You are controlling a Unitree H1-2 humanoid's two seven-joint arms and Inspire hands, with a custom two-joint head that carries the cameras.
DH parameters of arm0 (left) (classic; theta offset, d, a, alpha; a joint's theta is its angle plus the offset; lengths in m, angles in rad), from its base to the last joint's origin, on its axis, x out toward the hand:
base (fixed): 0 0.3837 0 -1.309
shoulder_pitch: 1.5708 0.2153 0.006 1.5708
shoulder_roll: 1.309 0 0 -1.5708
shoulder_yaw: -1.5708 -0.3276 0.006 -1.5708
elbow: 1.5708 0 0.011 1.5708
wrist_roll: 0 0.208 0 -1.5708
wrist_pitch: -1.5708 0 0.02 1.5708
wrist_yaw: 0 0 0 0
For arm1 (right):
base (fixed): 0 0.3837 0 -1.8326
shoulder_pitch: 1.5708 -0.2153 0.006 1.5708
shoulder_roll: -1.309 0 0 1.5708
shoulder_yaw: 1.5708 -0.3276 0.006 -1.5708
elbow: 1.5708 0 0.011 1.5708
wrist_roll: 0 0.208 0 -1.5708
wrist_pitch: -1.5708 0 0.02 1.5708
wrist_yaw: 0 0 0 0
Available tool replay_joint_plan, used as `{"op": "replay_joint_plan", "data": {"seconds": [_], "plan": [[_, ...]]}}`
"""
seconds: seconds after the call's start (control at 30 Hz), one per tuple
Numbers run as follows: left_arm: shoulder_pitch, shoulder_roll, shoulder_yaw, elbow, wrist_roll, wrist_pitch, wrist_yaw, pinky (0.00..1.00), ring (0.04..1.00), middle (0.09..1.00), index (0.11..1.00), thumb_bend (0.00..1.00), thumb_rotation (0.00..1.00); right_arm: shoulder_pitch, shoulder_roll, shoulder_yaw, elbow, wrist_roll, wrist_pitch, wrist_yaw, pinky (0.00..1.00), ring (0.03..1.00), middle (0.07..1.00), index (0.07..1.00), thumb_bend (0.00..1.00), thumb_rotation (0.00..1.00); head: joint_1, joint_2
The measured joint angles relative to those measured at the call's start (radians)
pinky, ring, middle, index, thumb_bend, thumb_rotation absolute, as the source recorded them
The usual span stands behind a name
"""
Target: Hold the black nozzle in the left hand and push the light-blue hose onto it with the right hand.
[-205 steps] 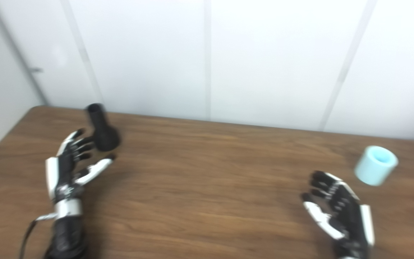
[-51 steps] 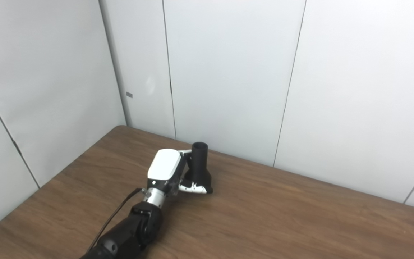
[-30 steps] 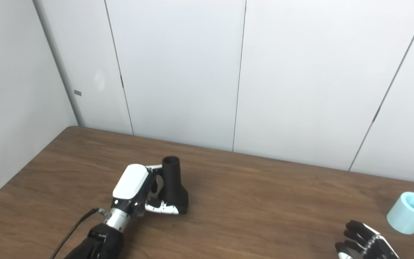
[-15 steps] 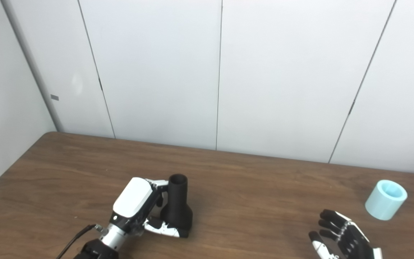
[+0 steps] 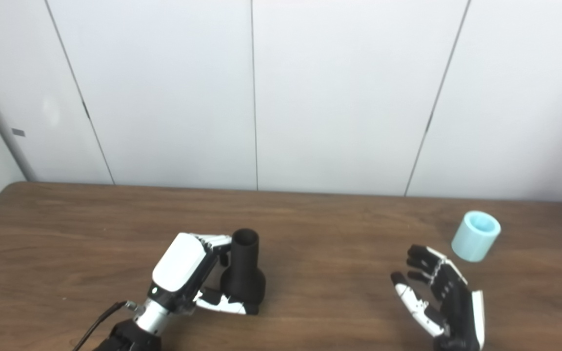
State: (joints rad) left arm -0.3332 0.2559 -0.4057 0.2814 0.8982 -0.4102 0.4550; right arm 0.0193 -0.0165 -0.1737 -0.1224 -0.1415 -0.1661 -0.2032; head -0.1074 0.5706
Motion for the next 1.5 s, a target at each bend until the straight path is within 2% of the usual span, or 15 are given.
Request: {"op": "replay_joint_plan", "data": {"seconds": [0.1,0.17,0.3,0.37,0.5,0.57,0.63,0.8,0.87,1.0,1.23,1.33,1.37,1.4,1.5], "plan": [[-0.019,-0.022,0.0,0.04,0.013,-0.004,0.045,0.25,0.38,0.519,0.492,0.5,0.0,-0.016,-0.009,-0.027,-0.01,-0.038,-0.005,-0.036,0.62,0.698,0.708,0.676,0.37,0.29,-0.021,0.003],[-0.033,-0.035,-0.008,0.06,0.018,-0.008,0.075,0.25,0.38,0.52,0.495,0.5,0.0,-0.025,-0.018,-0.048,-0.011,-0.07,-0.011,-0.063,0.62,0.706,0.713,0.672,0.42,0.26,-0.032,0.005],[-0.057,-0.041,-0.055,0.087,0.032,-0.037,0.132,0.26,0.393,0.52,0.489,0.5,0.0,-0.048,-0.04,-0.085,-0.021,-0.173,-0.036,-0.135,0.61,0.722,0.737,0.691,0.51,0.24,-0.057,0.006],[-0.068,-0.041,-0.08,0.098,0.04,-0.039,0.15,0.26,0.396,0.521,0.484,0.5,0.0,-0.059,-0.047,-0.098,-0.043,-0.189,-0.037,-0.155,0.7,0.805,0.806,0.746,0.61,0.23,-0.072,0.006],[-0.079,-0.043,-0.098,0.116,0.048,-0.042,0.188,0.27,0.394,0.525,0.479,0.5,0.0,-0.094,-0.054,-0.121,-0.073,-0.175,-0.035,-0.17,0.83,0.904,0.891,0.828,0.68,0.3,-0.086,0.005],[-0.084,-0.042,-0.109,0.12,0.052,-0.042,0.206,0.27,0.393,0.525,0.48,0.5,0.0,-0.108,-0.062,-0.135,-0.073,-0.175,-0.032,-0.177,0.91,0.962,0.956,0.914,0.72,0.33,-0.09,0.003],[-0.089,-0.04,-0.126,0.126,0.053,-0.044,0.217,0.27,0.398,0.525,0.479,0.5,0.0,-0.117,-0.073,-0.151,-0.068,-0.176,-0.027,-0.186,0.94,0.986,0.984,0.95,0.75,0.36,-0.1,0.0],[-0.109,-0.029,-0.17,0.144,0.051,-0.044,0.246,0.28,0.41,0.523,0.475,0.5,0.0,-0.149,-0.132,-0.182,0.116,-0.194,-0.037,-0.231,1.0,1.0,1.0,0.999,0.89,0.47,-0.158,-0.009],[-0.113,-0.023,-0.188,0.145,0.047,-0.044,0.248,0.28,0.407,0.522,0.482,0.5,0.0,-0.154,-0.159,-0.187,0.202,-0.193,-0.033,-0.235,0.94,0.983,1.0,1.0,0.96,0.51,-0.167,-0.008],[-0.115,-0.015,-0.194,0.149,0.037,-0.044,0.248,0.28,0.402,0.524,0.483,0.5,0.0,-0.155,-0.164,-0.18,0.22,-0.197,0.002,-0.246,0.9,0.961,0.998,1.0,0.97,0.5,-0.164,-0.003],[-0.133,-0.013,-0.222,0.168,-0.001,-0.044,0.237,0.25,0.375,0.515,0.5,0.5,0.0,-0.171,-0.161,-0.152,0.217,-0.197,0.043,-0.247,0.94,0.984,1.0,1.0,0.95,0.48,-0.16,-0.002],[-0.142,-0.012,-0.228,0.183,-0.04,-0.045,0.194,0.19,0.338,0.461,0.53,0.49,0.0,-0.17,-0.159,-0.145,0.208,-0.197,0.065,-0.246,0.94,0.984,1.0,1.0,0.93,0.47,-0.161,-0.002],[-0.145,-0.013,-0.227,0.189,-0.054,-0.045,0.187,0.16,0.362,0.478,0.506,0.5,0.0,-0.17,-0.159,-0.144,0.206,-0.197,0.072,-0.246,0.94,0.985,1.0,1.0,0.92,0.47,-0.161,-0.003],[-0.147,-0.013,-0.226,0.194,-0.069,-0.045,0.173,0.12,0.217,0.474,0.489,0.52,0.0,-0.17,-0.159,-0.141,0.203,-0.197,0.084,-0.246,0.93,0.982,1.0,1.0,0.92,0.47,-0.161,-0.005],[-0.15,-0.015,-0.218,0.199,-0.11,-0.045,0.138,0.09,0.141,0.472,0.481,0.52,0.0,-0.167,-0.159,-0.129,0.193,-0.197,0.106,-0.242,0.92,0.979,1.0,1.0,0.91,0.47,-0.163,-0.005]]}}
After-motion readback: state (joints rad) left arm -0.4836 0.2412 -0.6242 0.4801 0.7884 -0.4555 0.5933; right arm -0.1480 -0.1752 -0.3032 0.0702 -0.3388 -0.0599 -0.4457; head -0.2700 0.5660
